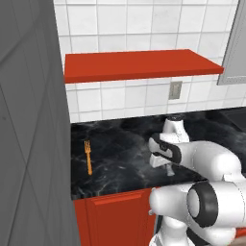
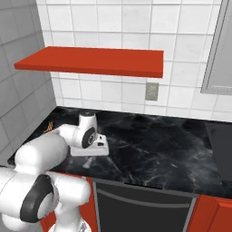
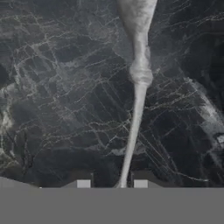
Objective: Take the fork and place it on the left side of the plate. Then take the spoon and place it on the right side of the plate. Make sure they're directly next to the plate.
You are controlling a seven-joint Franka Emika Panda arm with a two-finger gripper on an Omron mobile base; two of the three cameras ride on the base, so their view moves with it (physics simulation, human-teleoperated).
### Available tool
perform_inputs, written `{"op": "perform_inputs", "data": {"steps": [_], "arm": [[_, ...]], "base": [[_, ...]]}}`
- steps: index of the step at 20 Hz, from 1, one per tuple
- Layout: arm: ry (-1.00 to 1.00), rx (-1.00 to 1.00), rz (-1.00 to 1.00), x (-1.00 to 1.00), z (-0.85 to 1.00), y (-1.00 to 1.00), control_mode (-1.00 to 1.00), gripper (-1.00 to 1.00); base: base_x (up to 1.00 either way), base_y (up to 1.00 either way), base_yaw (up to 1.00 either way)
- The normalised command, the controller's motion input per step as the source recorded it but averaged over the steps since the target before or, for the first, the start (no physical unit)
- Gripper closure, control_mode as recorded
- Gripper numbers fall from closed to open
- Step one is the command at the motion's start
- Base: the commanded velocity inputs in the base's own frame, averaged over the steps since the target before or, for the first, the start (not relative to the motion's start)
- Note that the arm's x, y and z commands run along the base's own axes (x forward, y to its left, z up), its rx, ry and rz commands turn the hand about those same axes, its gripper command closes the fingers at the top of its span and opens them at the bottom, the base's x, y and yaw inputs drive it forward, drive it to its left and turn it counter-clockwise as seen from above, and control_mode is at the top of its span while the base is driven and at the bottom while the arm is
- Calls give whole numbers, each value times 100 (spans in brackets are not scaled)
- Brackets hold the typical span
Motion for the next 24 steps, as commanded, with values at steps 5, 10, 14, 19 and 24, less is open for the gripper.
{"op": "perform_inputs", "data": {"steps": [5,10,14,19,24], "arm": [[-17,-1,0,-76,78,-16,-100,100],[-23,-1,0,-49,98,-23,-100,100],[-25,-3,0,-29,99,-25,-100,100],[-29,-7,2,-14,100,-20,-100,100],[-29,-8,4,-20,89,-19,-100,100]], "base": [[0,0,0],[0,0,0],[0,0,0],[0,0,0],[0,0,0]]}}
